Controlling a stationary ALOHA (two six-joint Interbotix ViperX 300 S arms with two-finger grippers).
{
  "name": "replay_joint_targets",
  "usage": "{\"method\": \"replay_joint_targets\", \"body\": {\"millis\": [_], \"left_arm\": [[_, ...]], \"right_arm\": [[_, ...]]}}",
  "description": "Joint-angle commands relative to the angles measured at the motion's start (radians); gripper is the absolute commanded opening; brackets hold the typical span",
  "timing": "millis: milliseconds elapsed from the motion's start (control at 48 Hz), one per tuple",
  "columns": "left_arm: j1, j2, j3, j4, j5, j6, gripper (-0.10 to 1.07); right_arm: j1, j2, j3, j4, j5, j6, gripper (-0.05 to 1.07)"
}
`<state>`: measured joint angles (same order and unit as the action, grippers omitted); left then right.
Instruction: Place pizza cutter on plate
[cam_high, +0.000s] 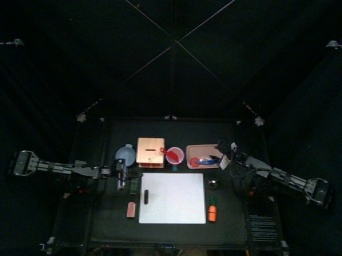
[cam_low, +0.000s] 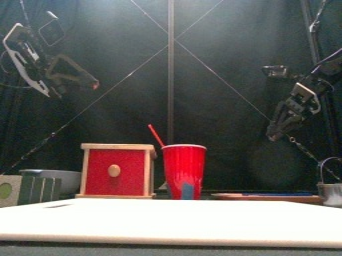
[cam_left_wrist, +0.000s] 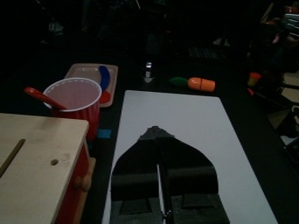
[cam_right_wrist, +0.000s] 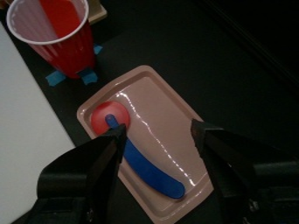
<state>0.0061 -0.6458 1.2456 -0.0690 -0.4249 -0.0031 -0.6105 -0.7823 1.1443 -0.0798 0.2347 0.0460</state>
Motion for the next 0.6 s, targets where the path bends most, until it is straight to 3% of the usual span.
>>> {"method": "replay_joint_targets", "body": {"millis": [0,583], "left_arm": [[0.003,0.002,-0.028,-0.005,-0.011,0.000,0.11],[0.003,0.000,-0.015,-0.005,-0.011,0.000,0.11]], "right_arm": [[0.002,0.000,-0.008,0.000,-0.015,-0.002,0.92],[0.060,-0.002,-0.014,0.041,-0.012,0.005,0.92]]}}
